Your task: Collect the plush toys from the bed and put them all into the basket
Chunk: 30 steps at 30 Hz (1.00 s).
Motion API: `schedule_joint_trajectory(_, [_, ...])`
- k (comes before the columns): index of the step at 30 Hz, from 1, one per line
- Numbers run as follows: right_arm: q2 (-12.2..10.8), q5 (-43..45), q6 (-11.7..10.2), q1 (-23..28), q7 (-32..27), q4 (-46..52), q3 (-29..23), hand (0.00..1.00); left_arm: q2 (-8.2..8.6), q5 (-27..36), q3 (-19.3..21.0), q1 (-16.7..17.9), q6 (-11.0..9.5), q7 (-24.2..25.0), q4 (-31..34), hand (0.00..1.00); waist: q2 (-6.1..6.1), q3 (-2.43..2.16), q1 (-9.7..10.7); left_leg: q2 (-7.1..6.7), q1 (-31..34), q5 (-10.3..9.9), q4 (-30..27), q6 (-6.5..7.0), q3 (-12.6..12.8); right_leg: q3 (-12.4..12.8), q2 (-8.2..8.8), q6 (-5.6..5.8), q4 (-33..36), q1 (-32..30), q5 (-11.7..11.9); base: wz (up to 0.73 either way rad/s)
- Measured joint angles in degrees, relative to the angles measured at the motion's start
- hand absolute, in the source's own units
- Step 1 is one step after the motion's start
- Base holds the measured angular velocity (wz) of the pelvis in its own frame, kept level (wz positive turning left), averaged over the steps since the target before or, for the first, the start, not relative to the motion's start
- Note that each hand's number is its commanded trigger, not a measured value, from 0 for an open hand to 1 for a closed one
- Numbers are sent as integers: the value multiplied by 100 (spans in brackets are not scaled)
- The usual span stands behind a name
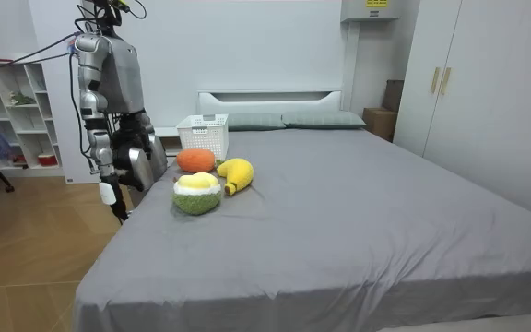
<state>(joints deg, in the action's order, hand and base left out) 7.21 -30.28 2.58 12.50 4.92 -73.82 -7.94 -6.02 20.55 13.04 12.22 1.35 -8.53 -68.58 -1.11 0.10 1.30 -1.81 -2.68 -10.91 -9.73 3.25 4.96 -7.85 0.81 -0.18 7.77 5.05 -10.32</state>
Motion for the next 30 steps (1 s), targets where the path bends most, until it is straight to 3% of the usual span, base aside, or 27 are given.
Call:
schedule_joint_trajectory(17, [-3, -107, -4, 4, -60, 11, -71, 0, -16, 15, 17, -5, -16, -192, 143, 0, 3, 2, 16, 5, -21, 0, 1, 0, 25, 23, 5, 0, 4, 3, 0, 0])
schedule_joint_trajectory(23, [-8, -690, -6, 34, -290, 4, -353, 0, -13, 24, 27, -11, -32, -83, 67, 0, -16, 8, 110, 7, -104, -1, 36, -1, 37, 43, 12, 1, 3, 102, 0, -1])
schedule_joint_trajectory(26, [29, -830, 2, 52, -503, 26, -835, 0, -27, 101, 50, 10, -31, -76, 64, 0, -43, 5, 209, 4, -117, 0, 33, -1, 37, 49, 20, 2, 8, 109, 0, 0])
schedule_joint_trajectory(30, [211, -732, 52, 60, -1010, 132, -1297, 0, -138, 47, 278, 44, -27, -13, 127, 0, -161, -7, 227, 7, -104, -1, 39, 0, 48, 68, 17, 1, 22, 81, -6, -1])
